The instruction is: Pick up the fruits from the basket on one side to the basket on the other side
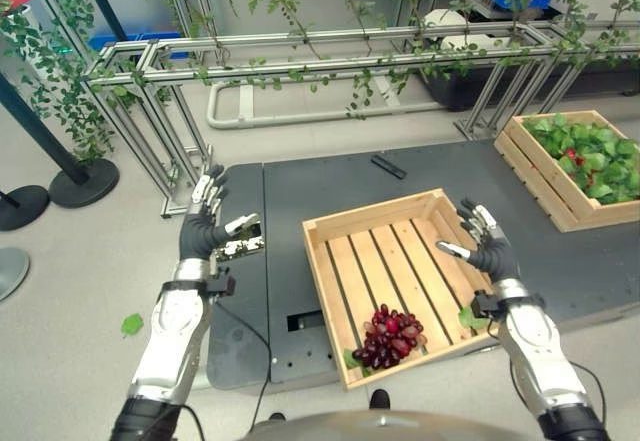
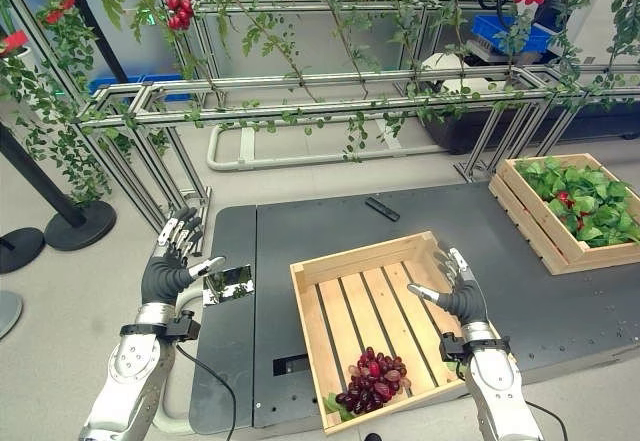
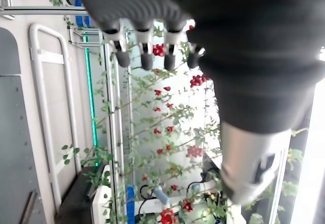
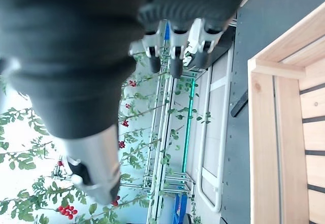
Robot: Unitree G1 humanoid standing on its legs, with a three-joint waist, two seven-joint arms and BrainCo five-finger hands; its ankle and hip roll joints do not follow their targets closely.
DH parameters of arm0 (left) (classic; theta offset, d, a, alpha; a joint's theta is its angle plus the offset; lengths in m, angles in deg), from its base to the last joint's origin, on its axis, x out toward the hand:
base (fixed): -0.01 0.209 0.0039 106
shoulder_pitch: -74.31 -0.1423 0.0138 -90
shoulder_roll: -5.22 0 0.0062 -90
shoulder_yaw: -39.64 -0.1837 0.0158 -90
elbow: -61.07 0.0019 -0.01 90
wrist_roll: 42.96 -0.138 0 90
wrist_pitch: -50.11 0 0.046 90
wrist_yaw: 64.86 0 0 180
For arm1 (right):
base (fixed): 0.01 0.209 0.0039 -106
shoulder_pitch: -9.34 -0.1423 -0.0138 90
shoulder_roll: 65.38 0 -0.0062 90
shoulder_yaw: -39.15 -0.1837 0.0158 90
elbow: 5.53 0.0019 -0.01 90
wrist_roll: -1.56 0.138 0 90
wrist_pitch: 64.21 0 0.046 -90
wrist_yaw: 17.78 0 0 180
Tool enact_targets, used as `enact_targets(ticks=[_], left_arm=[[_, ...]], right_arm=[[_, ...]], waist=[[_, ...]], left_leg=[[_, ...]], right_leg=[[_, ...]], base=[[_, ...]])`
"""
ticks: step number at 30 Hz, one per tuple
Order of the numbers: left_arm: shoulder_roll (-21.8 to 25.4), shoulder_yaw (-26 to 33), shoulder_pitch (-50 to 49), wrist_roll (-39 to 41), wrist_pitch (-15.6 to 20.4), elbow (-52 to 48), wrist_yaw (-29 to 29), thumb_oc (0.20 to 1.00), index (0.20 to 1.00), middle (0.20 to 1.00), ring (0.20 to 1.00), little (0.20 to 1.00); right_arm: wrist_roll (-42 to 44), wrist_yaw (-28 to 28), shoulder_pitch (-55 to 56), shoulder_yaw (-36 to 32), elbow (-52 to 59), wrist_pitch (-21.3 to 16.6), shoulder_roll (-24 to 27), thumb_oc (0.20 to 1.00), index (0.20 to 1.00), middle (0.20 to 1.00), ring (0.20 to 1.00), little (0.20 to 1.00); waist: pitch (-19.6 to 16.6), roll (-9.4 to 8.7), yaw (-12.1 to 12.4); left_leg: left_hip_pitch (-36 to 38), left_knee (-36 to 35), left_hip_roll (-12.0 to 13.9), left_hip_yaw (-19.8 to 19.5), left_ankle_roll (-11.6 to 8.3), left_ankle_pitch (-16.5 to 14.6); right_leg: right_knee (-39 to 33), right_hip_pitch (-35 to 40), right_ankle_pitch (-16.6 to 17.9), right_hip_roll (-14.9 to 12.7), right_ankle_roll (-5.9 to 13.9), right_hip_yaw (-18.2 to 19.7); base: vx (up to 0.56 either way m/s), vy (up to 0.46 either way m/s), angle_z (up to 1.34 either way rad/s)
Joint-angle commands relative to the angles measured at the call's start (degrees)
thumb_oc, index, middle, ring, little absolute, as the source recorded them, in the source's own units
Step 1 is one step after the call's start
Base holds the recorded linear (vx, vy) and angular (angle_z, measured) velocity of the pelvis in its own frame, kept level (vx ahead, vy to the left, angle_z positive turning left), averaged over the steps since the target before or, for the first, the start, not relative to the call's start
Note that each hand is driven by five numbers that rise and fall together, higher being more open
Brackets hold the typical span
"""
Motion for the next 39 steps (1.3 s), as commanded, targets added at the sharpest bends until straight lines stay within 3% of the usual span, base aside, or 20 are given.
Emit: enact_targets(ticks=[1, 10, 14, 17, 19, 20, 21, 22, 23, 24, 25, 26, 27, 29, 31, 32, 33, 34, 39], left_arm=[[2.2, 0.5, 1.0, -0.7, 1.9, 0.0, 0.5, 1.000, 1.000, 1.000, 1.000, 1.000], [2.3, 0.3, 0.9, 0.2, 1.7, 0.6, 1.3, 1.000, 1.000, 1.000, 1.000, 1.000], [2.7, 0.9, 0.7, -0.1, 1.5, 0.9, 1.9, 1.000, 1.000, 1.000, 1.000, 1.000], [3.6, 1.4, 0.4, -0.1, 1.7, 0.7, 2.5, 1.000, 1.000, 1.000, 1.000, 1.000], [5.1, 2.0, 0.3, -0.6, 1.7, 0.3, 3.0, 1.000, 1.000, 1.000, 1.000, 1.000], [5.0, 2.0, 0.3, -0.6, 1.7, 0.2, 3.0, 1.000, 1.000, 1.000, 1.000, 1.000], [6.9, 2.9, -0.3, -0.6, 1.8, -0.1, 4.0, 1.000, 1.000, 1.000, 1.000, 1.000], [6.8, 2.9, -0.2, -0.6, 1.8, -0.1, 4.1, 1.000, 1.000, 1.000, 1.000, 1.000], [8.0, 3.3, -0.8, -0.5, 2.0, -0.8, 5.2, 1.000, 1.000, 1.000, 1.000, 1.000], [7.9, 3.3, -0.8, -0.5, 2.0, -0.8, 5.2, 1.000, 1.000, 1.000, 1.000, 1.000], [9.0, 2.9, -0.6, -0.1, 2.0, -1.1, 6.0, 1.000, 1.000, 1.000, 1.000, 1.000], [9.0, 3.0, -0.6, -0.1, 2.0, -1.1, 6.0, 1.000, 1.000, 1.000, 1.000, 1.000], [9.8, 2.1, 0.2, -0.3, 2.1, -1.4, 5.7, 1.000, 1.000, 1.000, 1.000, 1.000], [10.1, 2.2, 1.1, -0.2, 2.3, -1.4, 5.2, 1.000, 1.000, 1.000, 1.000, 1.000], [12.0, 2.4, 3.4, -0.7, 2.6, -1.2, 3.9, 1.000, 1.000, 1.000, 1.000, 1.000], [11.9, 2.7, 3.4, -0.7, 2.6, -1.1, 3.8, 1.000, 1.000, 1.000, 1.000, 1.000], [12.8, 3.0, 4.5, -1.3, 2.7, -1.8, 3.2, 1.000, 1.000, 1.000, 1.000, 1.000], [13.0, 3.6, 4.8, -1.4, 2.7, -2.2, 2.9, 1.000, 1.000, 1.000, 1.000, 1.000], [14.0, 4.3, 8.2, -2.0, 2.7, -1.8, 1.2, 1.000, 1.000, 1.000, 1.000, 1.000]], right_arm=[[1.2, 0.8, -2.0, -2.1, 1.0, -2.5, 0.3, 1.000, 1.000, 1.000, 1.000, 1.000], [0.7, 1.0, -2.1, -2.4, 0.6, -2.4, 0.5, 1.000, 1.000, 1.000, 1.000, 1.000], [-2.4, 0.7, -2.5, -3.3, 0.8, -1.9, 2.8, 1.000, 1.000, 1.000, 1.000, 1.000], [-4.4, 0.6, -3.7, -5.0, 0.7, -1.8, 7.5, 1.000, 1.000, 1.000, 1.000, 1.000], [-6.4, -0.7, -4.1, -6.4, 0.7, -1.4, 13.1, 1.000, 1.000, 1.000, 1.000, 1.000], [-6.4, -0.7, -4.1, -6.4, 0.7, -1.4, 13.2, 1.000, 1.000, 1.000, 1.000, 1.000], [-10.2, -3.4, -4.1, -7.3, 1.4, -1.0, 22.6, 1.000, 1.000, 1.000, 1.000, 1.000], [-10.2, -3.4, -4.1, -7.4, 1.4, -1.0, 22.7, 1.000, 1.000, 1.000, 1.000, 1.000], [-12.1, -6.1, -4.4, -7.5, 3.2, -1.1, 31.8, 1.000, 1.000, 1.000, 1.000, 1.000], [-12.0, -6.1, -4.5, -7.4, 3.1, -1.2, 31.9, 1.000, 1.000, 1.000, 1.000, 1.000], [-12.1, -9.5, -6.9, -5.2, 2.8, -1.1, 39.4, 1.000, 1.000, 1.000, 1.000, 1.000], [-12.0, -9.5, -7.2, -5.1, 2.6, -1.1, 39.5, 1.000, 1.000, 1.000, 1.000, 1.000], [-15.1, -9.7, -11.3, -1.4, 2.6, -1.3, 45.0, 1.000, 1.000, 1.000, 1.000, 1.000], [-15.7, -10.1, -15.3, 2.1, 2.2, -1.6, 46.8, 1.000, 1.000, 1.000, 1.000, 1.000], [-18.0, -13.8, -24.9, 11.5, 2.0, -0.8, 52.6, 1.000, 1.000, 1.000, 1.000, 1.000], [-18.0, -13.8, -26.0, 12.5, 1.7, -0.7, 52.6, 1.000, 1.000, 1.000, 1.000, 1.000], [-20.7, -15.9, -32.8, 19.7, 3.1, -0.7, 54.9, 1.000, 1.000, 1.000, 1.000, 1.000], [-21.1, -16.0, -35.2, 21.9, 2.6, -0.4, 54.9, 1.000, 1.000, 1.000, 1.000, 1.000], [-23.5, -17.0, -42.5, 29.4, 0.4, 0.4, 52.4, 1.000, 1.000, 1.000, 1.000, 1.000]], waist=[[-0.4, -2.25, 0.0], [-0.3, -2.40, 0.0], [0.1, -2.71, 0.3], [0.5, -3.36, 0.8], [1.1, -4.03, 1.1], [1.1, -3.94, 1.1], [1.8, -4.55, 1.5], [1.8, -4.49, 1.4], [2.6, -4.86, 1.7], [2.5, -4.83, 1.6], [3.0, -5.15, 2.1], [3.0, -5.13, 1.9], [3.6, -5.46, 2.7], [4.3, -5.53, 2.7], [7.0, -6.36, 4.0], [7.0, -6.33, 3.7], [8.9, -6.88, 4.8], [9.6, -6.95, 4.9], [12.8, -7.08, 6.7]], left_leg=[[-2.3, 0.6, -1.3, 1.1, 0.77, 1.0], [-2.4, 0.5, -1.3, 0.8, 0.83, 1.0], [-2.8, 0.9, -1.3, 0.6, 0.87, 0.9], [-3.5, 1.3, -1.2, 0.3, 0.79, 0.9], [-4.1, 1.6, -1.0, -0.2, 0.57, 1.0], [-4.2, 1.6, -1.0, -0.2, 0.56, 1.0], [-4.7, 1.8, -0.7, -0.7, 0.18, 1.0], [-4.9, 1.8, -0.8, -0.8, 0.22, 1.3], [-5.2, 1.9, -0.5, -1.2, -0.12, 1.4], [-5.5, 1.9, -0.6, -1.3, -0.07, 1.6], [-6.0, 1.9, -0.3, -1.8, -0.45, 1.7], [-6.2, 1.9, -0.4, -1.9, -0.40, 2.0], [-7.1, 2.3, -0.3, -2.4, -0.53, 2.2], [-7.8, 2.8, -0.3, -2.6, -0.56, 2.2], [-10.4, 5.3, -0.2, -3.4, -0.72, 2.2], [-10.6, 5.5, -0.3, -3.3, -0.72, 2.1], [-12.5, 7.5, -0.4, -4.1, -0.86, 2.1], [-13.5, 8.3, -0.4, -4.4, -0.94, 2.1], [-16.2, 9.0, -0.1, -7.3, -1.09, 3.5]], right_leg=[[3.2, 3.7, -9.3, -1.6, 3.45, 0.1], [3.2, 3.6, -9.3, -1.6, 3.41, -0.1], [3.8, 3.2, -9.5, -1.6, 3.42, -0.2], [4.6, 2.7, -9.8, -1.6, 3.39, -0.3], [5.3, 2.0, -10.0, -1.5, 3.28, -0.5], [5.4, 2.0, -10.0, -1.5, 3.27, -0.6], [6.3, 1.5, -10.6, -1.2, 3.14, -0.9], [6.2, 1.3, -10.4, -1.3, 3.15, -1.0], [7.2, 0.8, -10.9, -1.2, 3.05, -1.6], [7.1, 0.6, -10.7, -1.2, 3.07, -1.6], [7.9, 0.1, -11.3, -1.2, 3.05, -2.3], [7.9, -0.1, -11.1, -1.2, 3.06, -2.4], [8.9, -0.9, -11.3, -1.2, 3.12, -3.0], [10.0, -2.0, -11.6, -1.3, 3.12, -3.1], [13.5, -5.1, -12.2, -1.6, 2.85, -3.2], [13.6, -5.3, -12.2, -1.6, 2.84, -3.1], [15.3, -6.9, -12.5, -1.7, 2.64, -3.5], [15.8, -7.6, -12.6, -1.8, 2.59, -3.7], [19.0, -10.4, -13.9, -1.6, 1.86, -5.4]], base=[[0.00, 0.000, 0.00], [0.00, 0.000, 0.00], [0.00, 0.000, 0.00], [0.00, -0.010, 0.03], [-0.01, -0.031, 0.07], [-0.02, -0.049, 0.09], [-0.02, -0.034, 0.10], [-0.04, -0.050, 0.13], [-0.04, -0.010, 0.14], [-0.03, -0.032, 0.22], [-0.03, -0.011, 0.18], [-0.04, -0.023, 0.17], [-0.06, -0.007, 0.14], [-0.09, -0.015, 0.20], [-0.12, -0.024, 0.11], [-0.10, -0.041, 0.12], [-0.09, -0.046, 0.12], [-0.10, -0.068, 0.10], [-0.06, -0.078, 0.23]])
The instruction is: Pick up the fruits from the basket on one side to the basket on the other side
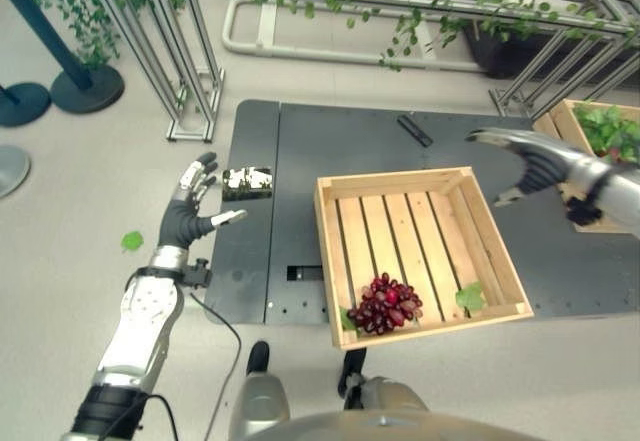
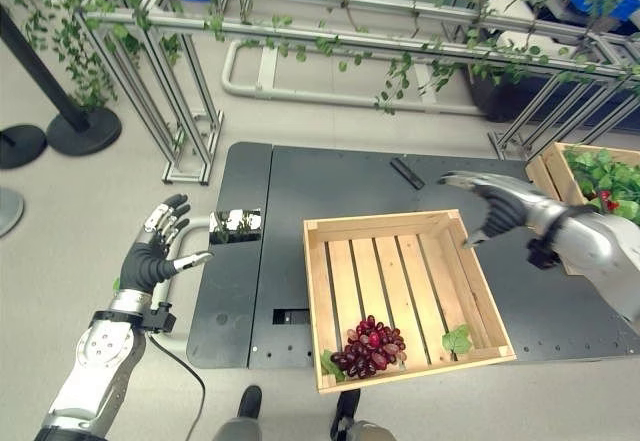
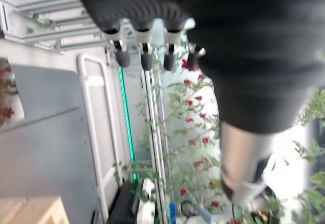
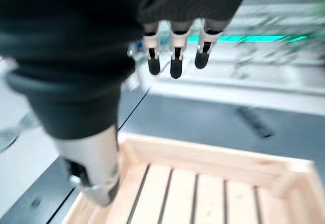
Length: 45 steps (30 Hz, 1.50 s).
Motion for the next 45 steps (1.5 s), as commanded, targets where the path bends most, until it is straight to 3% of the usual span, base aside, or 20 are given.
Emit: enact_targets(ticks=[1, 4, 7, 12, 18, 24, 34, 45], left_arm=[[2.1, 1.8, 1.7, -1.7, 2.8, -1.8, -2.0, 1.000, 1.000, 1.000, 1.000, 1.000], [2.1, 1.7, 4.0, -2.1, 2.4, -1.3, -2.5, 1.000, 1.000, 1.000, 1.000, 1.000], [1.6, 1.2, 6.4, -1.6, 2.5, 0.1, -3.2, 1.000, 1.000, 1.000, 1.000, 1.000], [1.5, 1.7, 7.2, -1.1, 2.9, 0.4, -4.5, 1.000, 1.000, 1.000, 1.000, 1.000], [1.6, 1.8, 9.4, -0.9, 3.0, 0.5, -5.7, 1.000, 1.000, 1.000, 1.000, 1.000], [0.5, 1.9, 10.9, -1.0, 3.2, 0.4, -7.0, 1.000, 1.000, 1.000, 1.000, 1.000], [-0.3, 2.0, 11.7, -1.6, 2.9, 0.3, -7.7, 1.000, 1.000, 1.000, 1.000, 1.000], [-0.8, -0.5, 15.0, -1.9, 2.6, 0.4, -9.5, 1.000, 1.000, 1.000, 1.000, 1.000]], right_arm=[[-1.8, -0.2, -5.2, 2.6, 0.4, 0.2, -0.2, 1.000, 1.000, 1.000, 1.000, 1.000], [-2.4, 0.1, -2.2, 0.2, 0.0, 0.8, -1.2, 1.000, 1.000, 1.000, 1.000, 1.000], [-2.8, -0.4, -0.3, -1.0, 0.5, 0.9, -1.7, 1.000, 1.000, 1.000, 1.000, 1.000], [-2.8, -1.7, -3.6, 3.3, 0.3, 1.1, -4.1, 1.000, 1.000, 1.000, 1.000, 1.000], [-3.5, -1.8, -3.0, 3.2, 0.2, 1.7, -3.8, 1.000, 1.000, 1.000, 1.000, 1.000], [-5.5, -3.8, -4.3, 6.1, -1.2, 1.6, -4.4, 1.000, 1.000, 1.000, 1.000, 1.000], [-7.4, -7.5, -3.6, 10.2, -3.9, 2.6, -7.1, 1.000, 1.000, 1.000, 1.000, 1.000], [-16.6, -2.4, -5.6, 13.5, -13.4, 3.9, -16.5, 1.000, 1.000, 1.000, 1.000, 1.000]], waist=[[0.4, -0.75, 0.4], [0.4, -0.71, -0.4], [0.8, -1.10, -0.9], [3.5, -1.56, -1.0], [5.3, -0.88, -1.5], [8.8, -0.55, -1.9], [10.5, -0.60, -1.9], [10.5, 0.73, -1.3]], left_leg=[[-3.4, -0.2, 0.2, -1.9, -0.12, 3.8], [-4.5, -2.5, 1.4, -1.8, -1.71, 6.0], [-5.5, -2.2, 2.5, 0.7, -1.44, 6.3], [-7.3, 3.6, 1.5, 3.3, -0.21, 3.5], [-9.1, 4.4, 1.1, 4.1, -0.26, 3.5], [-12.8, 11.9, 0.4, 4.9, -0.04, 0.2], [-14.9, 12.5, 0.9, 4.5, -0.06, 0.6], [-20.0, 13.3, 0.6, 3.2, 0.20, 1.1]], right_leg=[[10.9, -1.4, -11.4, -1.0, 3.02, -0.8], [12.0, -2.2, -12.6, -1.7, 2.46, -4.4], [12.3, -2.4, -12.7, -2.2, 2.40, -5.8], [12.9, -3.1, -11.6, -2.3, 3.01, -3.2], [13.9, -5.3, -11.6, -2.8, 3.14, -2.2], [17.8, -8.7, -12.0, -3.7, 2.98, -0.3], [18.4, -10.9, -12.1, -3.3, 2.72, -0.3], [19.7, -15.5, -12.3, -3.4, 2.74, -1.3]], base=[[-0.06, -0.067, 0.13], [-0.02, -0.105, 0.46], [-0.02, 0.004, 0.88], [0.00, 0.030, -0.05], [-0.01, 0.030, -0.19], [-0.06, 0.037, -0.05], [-0.03, -0.023, -0.05], [0.00, -0.030, 0.05]])
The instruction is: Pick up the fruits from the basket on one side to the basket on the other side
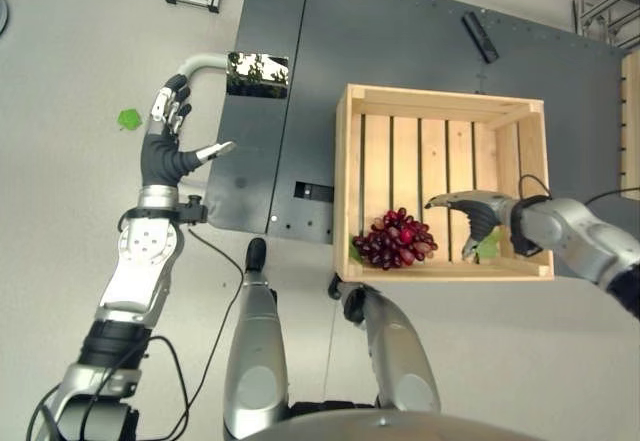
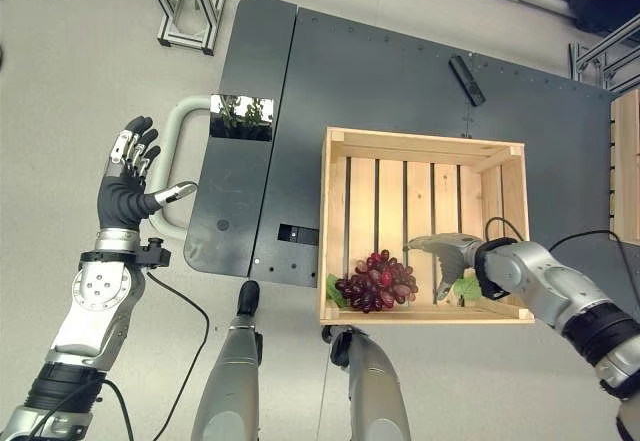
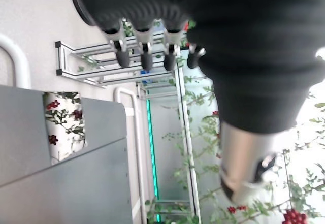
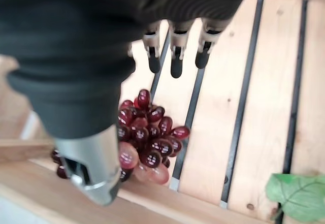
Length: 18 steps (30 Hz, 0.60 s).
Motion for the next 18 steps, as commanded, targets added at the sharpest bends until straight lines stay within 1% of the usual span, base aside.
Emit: enact_targets(ticks=[1, 2, 3, 4, 5, 12, 18], left_arm=[[-1.6, -0.3, 2.7, -2.0, 2.6, -2.6, -1.3, 1.000, 1.000, 1.000, 1.000, 1.000], [-1.7, -0.5, 3.0, -2.1, 2.5, -2.8, -1.3, 1.000, 1.000, 1.000, 1.000, 1.000], [-1.6, -0.5, 3.0, -2.1, 2.5, -2.8, -1.4, 1.000, 1.000, 1.000, 1.000, 1.000], [-1.8, -0.9, 3.7, -2.1, 2.3, -3.0, -1.7, 1.000, 1.000, 1.000, 1.000, 1.000], [-1.8, -1.1, 3.8, -2.2, 2.3, -3.1, -1.8, 1.000, 1.000, 1.000, 1.000, 1.000], [-2.0, -1.5, 4.3, -2.9, 2.0, -5.2, -2.4, 1.000, 1.000, 1.000, 1.000, 1.000], [-2.8, -2.4, 5.3, -3.1, 1.9, -5.2, -2.9, 1.000, 1.000, 1.000, 1.000, 1.000]], right_arm=[[-2.4, 2.7, -3.7, 1.9, -0.3, 0.7, 0.4, 1.000, 1.000, 1.000, 1.000, 1.000], [-2.8, 2.9, -3.8, 1.9, -0.5, 0.9, -0.2, 1.000, 1.000, 1.000, 1.000, 1.000], [-2.8, 3.0, -3.8, 1.9, -0.6, 0.8, -0.3, 1.000, 1.000, 1.000, 1.000, 1.000], [-3.3, 4.1, -4.7, 2.0, -2.0, 1.2, -1.9, 1.000, 1.000, 1.000, 1.000, 1.000], [-3.5, 4.5, -4.9, 2.2, -2.4, 1.2, -2.6, 1.000, 1.000, 1.000, 1.000, 1.000], [-5.2, 7.6, -7.0, 1.7, -5.0, 2.5, -7.1, 1.000, 1.000, 1.000, 1.000, 1.000], [-8.3, 8.7, -8.9, 3.0, -7.3, 2.6, -8.6, 1.000, 1.000, 1.000, 1.000, 1.000]], waist=[[-0.1, 2.28, -0.9], [-0.1, 2.44, -0.8], [-0.1, 2.39, -0.8], [-0.1, 2.69, -0.6], [-0.1, 2.83, -0.4], [-0.1, 4.02, 0.7], [-0.1, 4.95, 0.8]], left_leg=[[-2.8, 4.1, -0.4, -0.3, 0.84, -0.6], [-3.2, 3.9, -0.5, -0.5, 0.87, -0.4], [-3.1, 4.1, -0.5, -0.5, 0.80, -0.8], [-4.4, 3.6, -0.7, -1.1, 0.88, 0.0], [-4.6, 3.6, -0.7, -1.2, 0.83, -0.2], [-9.2, 3.7, -1.5, -3.2, 1.13, 0.6], [-11.8, 4.4, -2.1, -4.1, 1.20, 0.9]], right_leg=[[2.8, 1.8, -6.2, -0.6, 4.87, -0.9], [2.9, 1.4, -6.2, -0.6, 4.84, -1.0], [3.2, 1.5, -6.7, -0.7, 4.89, -1.0], [3.3, 0.1, -6.3, -0.7, 4.75, -1.4], [3.5, -0.1, -6.7, -0.7, 4.78, -1.4], [5.9, -5.0, -7.3, -1.2, 4.64, -2.6], [7.5, -7.5, -7.7, -1.8, 4.47, -3.2]], base=[[0.00, -0.034, 0.06], [0.02, -0.026, 0.09], [0.00, -0.045, 0.14], [0.02, -0.055, 0.14], [0.00, -0.075, 0.15], [0.00, -0.043, 0.11], [-0.02, -0.016, 0.14]])
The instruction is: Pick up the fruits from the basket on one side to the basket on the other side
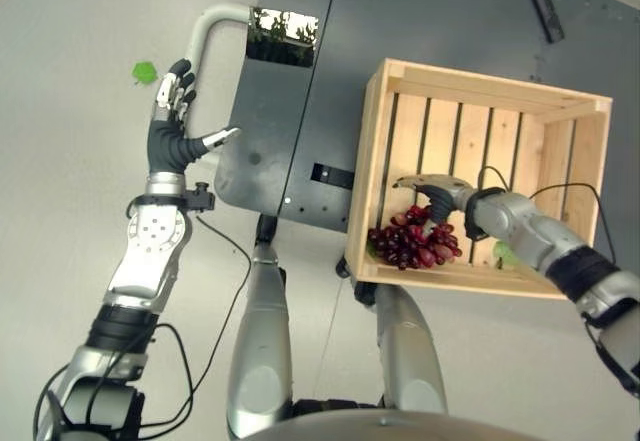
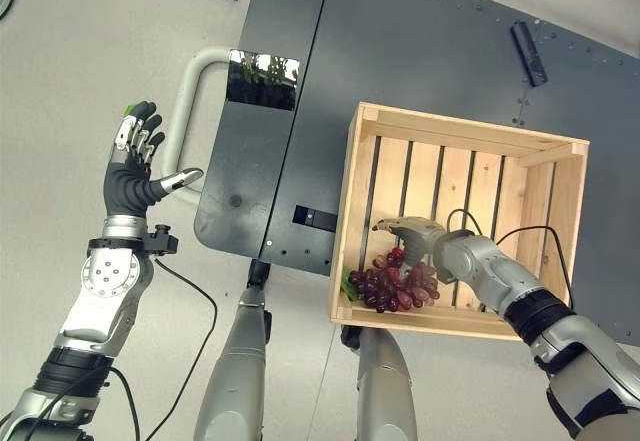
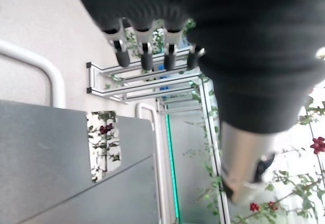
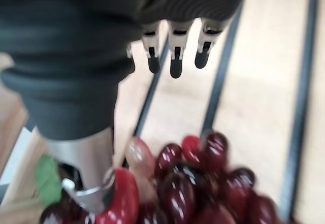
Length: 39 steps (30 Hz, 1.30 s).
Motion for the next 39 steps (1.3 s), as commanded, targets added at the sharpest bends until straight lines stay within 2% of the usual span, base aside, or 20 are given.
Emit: enact_targets(ticks=[1, 5, 13, 18, 20, 24, 25, 30, 36, 39], left_arm=[[-2.5, -0.1, 1.7, -3.5, 1.9, -6.1, -1.6, 1.000, 1.000, 1.000, 1.000, 1.000], [-2.2, 0.4, 1.5, -4.1, 2.0, -6.8, -1.9, 1.000, 1.000, 1.000, 1.000, 1.000], [-1.8, -0.1, 1.9, -4.7, 1.7, -6.4, -1.1, 1.000, 1.000, 1.000, 1.000, 1.000], [-1.5, 0.4, 1.9, -4.7, 1.4, -6.3, -0.6, 1.000, 1.000, 1.000, 1.000, 1.000], [-1.0, 0.9, 1.7, -5.0, 1.2, -6.2, -0.1, 1.000, 1.000, 1.000, 1.000, 1.000], [-0.9, 1.1, 1.2, -4.8, 1.2, -6.7, 0.5, 1.000, 1.000, 1.000, 1.000, 1.000], [-0.5, 1.4, 0.9, -4.9, 1.1, -7.0, 0.6, 1.000, 1.000, 1.000, 1.000, 1.000], [-0.1, 1.8, 0.5, -4.8, 1.2, -7.4, 1.2, 1.000, 1.000, 1.000, 1.000, 1.000], [0.3, 2.1, -0.6, -4.1, 1.2, -8.1, 2.1, 1.000, 1.000, 1.000, 1.000, 1.000], [0.3, 2.0, -0.7, -3.9, 1.3, -8.3, 2.2, 1.000, 1.000, 1.000, 1.000, 1.000]], right_arm=[[-4.5, 0.9, -1.9, 4.0, -1.3, 0.8, 2.4, 1.000, 1.000, 1.000, 1.000, 1.000], [-3.7, 0.2, -2.0, 4.1, -0.2, 0.4, 3.5, 1.000, 1.000, 1.000, 1.000, 1.000], [-1.4, -5.7, -4.5, 8.4, -1.7, 1.1, 8.0, 1.000, 1.000, 1.000, 1.000, 1.000], [0.6, -7.4, -2.1, 7.4, -0.6, 0.9, 10.7, 1.000, 1.000, 1.000, 1.000, 1.000], [1.9, -9.5, -0.9, 6.5, 1.7, 0.9, 14.1, 1.000, 1.000, 1.000, 1.000, 1.000], [2.9, -10.1, 0.6, 5.3, 3.7, 0.6, 17.7, 1.000, 1.000, 1.000, 1.000, 1.000], [4.0, -10.8, 0.7, 4.8, 6.7, 0.1, 20.2, 1.000, 1.000, 1.000, 1.000, 1.000], [7.8, -13.0, 1.2, 3.3, 12.0, -0.1, 25.0, 1.000, 1.000, 1.000, 1.000, 1.000], [12.7, -14.9, 2.4, 1.2, 14.6, 0.8, 27.6, 1.000, 1.000, 1.000, 1.000, 1.000], [12.7, -14.2, 2.6, 1.3, 13.4, 0.7, 26.8, 1.000, 1.000, 1.000, 1.000, 1.000]], waist=[[-0.9, 3.48, -0.8], [-0.9, 3.56, -0.7], [-0.9, 3.10, -0.8], [-0.9, 2.69, -1.1], [-0.9, 2.15, -1.3], [-0.9, 1.74, -1.5], [-0.9, 1.05, -1.9], [-0.9, 0.23, -2.4], [-0.9, -0.21, -2.7], [-0.9, -0.34, -2.7]], left_leg=[[-2.2, 2.1, -1.0, -0.2, 1.89, 0.5], [-3.1, 1.9, -1.1, -0.6, 1.81, 0.8], [-3.5, 1.4, -1.3, -0.9, 1.76, 1.0], [-3.4, 1.1, -1.4, -1.1, 1.68, 1.0], [-3.2, 0.8, -1.4, -1.1, 1.59, 1.1], [-2.8, 0.6, -1.4, -1.1, 1.55, 1.1], [-2.6, 0.4, -1.3, -1.0, 1.52, 1.0], [-2.2, 0.3, -1.2, -0.7, 1.51, 0.9], [-1.7, 0.4, -1.1, -0.5, 1.67, 0.6], [-1.8, 0.6, -1.2, -0.4, 1.81, 0.4]], right_leg=[[0.9, 1.3, -4.0, 0.2, 5.31, -0.4], [0.9, 0.7, -3.9, 0.1, 5.32, -0.8], [0.8, 0.2, -3.7, -0.2, 5.54, -1.0], [0.4, 0.7, -3.7, -0.3, 5.63, -1.2], [0.3, 1.0, -3.7, -0.4, 5.65, -1.4], [0.0, 1.4, -3.6, -0.4, 5.74, -1.4], [-0.2, 1.5, -3.5, -0.3, 5.80, -1.4], [-0.3, 1.6, -3.5, -0.1, 5.95, -1.0], [-0.5, 1.9, -3.5, -0.1, 6.02, -0.6], [-0.8, 1.9, -3.3, -0.1, 6.15, -0.3]], base=[[-0.02, -0.010, 0.13], [0.00, -0.018, 0.07], [0.00, -0.001, 0.01], [0.01, -0.008, 0.03], [0.02, -0.006, 0.09], [0.02, -0.001, 0.05], [0.00, 0.000, 0.00], [0.01, 0.001, -0.01], [0.00, 0.000, 0.00], [0.00, 0.000, 0.00]])
